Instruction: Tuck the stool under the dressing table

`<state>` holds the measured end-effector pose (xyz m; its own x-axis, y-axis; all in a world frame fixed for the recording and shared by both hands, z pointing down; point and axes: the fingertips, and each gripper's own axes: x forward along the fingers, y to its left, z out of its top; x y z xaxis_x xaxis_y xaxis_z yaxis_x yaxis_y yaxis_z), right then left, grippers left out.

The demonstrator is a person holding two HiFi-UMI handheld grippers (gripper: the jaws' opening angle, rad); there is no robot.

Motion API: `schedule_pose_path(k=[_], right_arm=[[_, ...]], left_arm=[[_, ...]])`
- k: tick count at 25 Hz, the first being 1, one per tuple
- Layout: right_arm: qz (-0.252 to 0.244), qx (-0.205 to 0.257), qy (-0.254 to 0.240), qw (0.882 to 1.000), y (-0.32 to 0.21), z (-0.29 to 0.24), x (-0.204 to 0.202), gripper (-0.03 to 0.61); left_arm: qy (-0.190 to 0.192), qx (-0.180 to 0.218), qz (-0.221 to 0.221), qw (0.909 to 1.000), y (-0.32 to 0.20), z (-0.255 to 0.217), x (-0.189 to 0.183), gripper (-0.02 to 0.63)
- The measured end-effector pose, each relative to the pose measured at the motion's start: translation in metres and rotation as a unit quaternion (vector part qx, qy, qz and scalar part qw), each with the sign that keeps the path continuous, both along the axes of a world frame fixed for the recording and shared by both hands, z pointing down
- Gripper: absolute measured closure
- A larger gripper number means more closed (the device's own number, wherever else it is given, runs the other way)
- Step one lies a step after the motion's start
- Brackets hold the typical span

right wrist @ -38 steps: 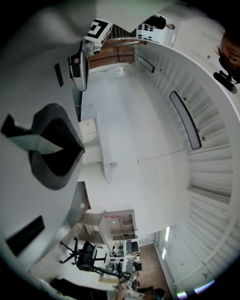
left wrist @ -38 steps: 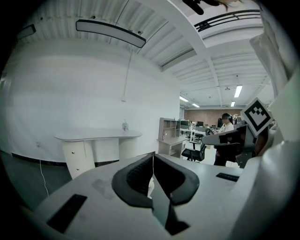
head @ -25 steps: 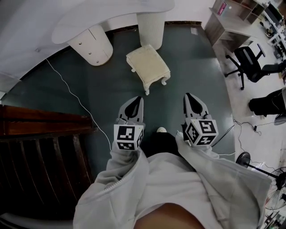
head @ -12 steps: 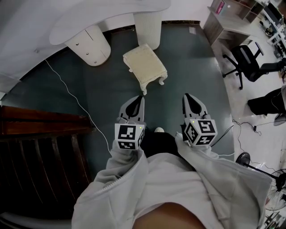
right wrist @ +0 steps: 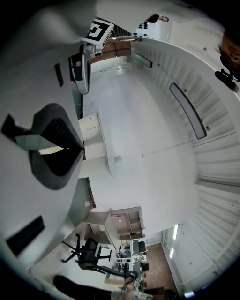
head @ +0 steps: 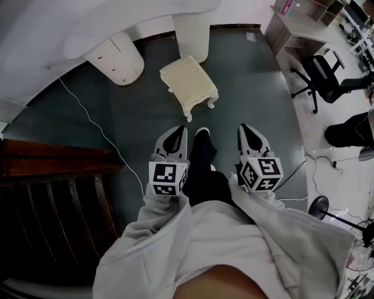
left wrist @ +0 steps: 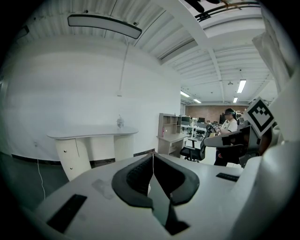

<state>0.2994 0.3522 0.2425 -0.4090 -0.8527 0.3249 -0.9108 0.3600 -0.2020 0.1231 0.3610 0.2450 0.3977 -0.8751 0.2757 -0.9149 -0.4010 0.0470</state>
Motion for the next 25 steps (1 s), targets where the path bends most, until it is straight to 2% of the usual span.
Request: schedule_pose_path(k=[12, 25], right_arm=[[0.005, 0.001, 0.001, 1.0, -0.045, -0.002, 0.011, 0.529], [-0.017, -0.009, 0.007, 1.0, -0.154, -0.002, -0.002, 0.529]], left_arm=[[0.002, 0.0, -0.001, 1.0, -0.046, 0.0, 0.007, 0.595], [0.008, -0.012, -0.027, 0.9995, -0.152, 0.003, -0.009, 0.595]])
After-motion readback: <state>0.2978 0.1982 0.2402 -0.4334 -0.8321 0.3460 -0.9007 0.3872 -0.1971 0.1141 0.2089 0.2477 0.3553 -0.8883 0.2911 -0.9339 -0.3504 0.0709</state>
